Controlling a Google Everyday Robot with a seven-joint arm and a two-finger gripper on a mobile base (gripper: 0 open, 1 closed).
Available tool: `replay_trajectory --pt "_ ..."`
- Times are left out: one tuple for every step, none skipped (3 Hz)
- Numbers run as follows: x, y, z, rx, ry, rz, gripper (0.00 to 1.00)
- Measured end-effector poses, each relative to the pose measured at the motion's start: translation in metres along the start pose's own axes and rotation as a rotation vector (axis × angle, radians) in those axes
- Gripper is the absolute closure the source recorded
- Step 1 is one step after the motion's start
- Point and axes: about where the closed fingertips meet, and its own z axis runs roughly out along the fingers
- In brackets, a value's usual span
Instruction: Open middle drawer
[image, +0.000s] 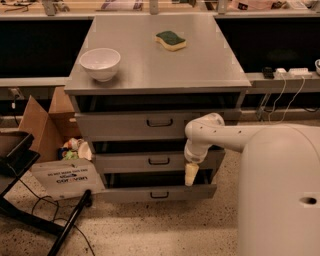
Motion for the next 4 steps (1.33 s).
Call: replay_trajectory --pt "-0.005 0.004 0.022 -0.039 -0.016 0.015 0.13" --pt "-0.008 0.012 0.04 -0.074 -0.033 0.033 0.36" --pt "-0.007 0.011 0.038 -0.076 -0.035 0.039 0.59" --pt "-0.008 0.01 0.03 -0.076 -0.035 0.039 0.83"
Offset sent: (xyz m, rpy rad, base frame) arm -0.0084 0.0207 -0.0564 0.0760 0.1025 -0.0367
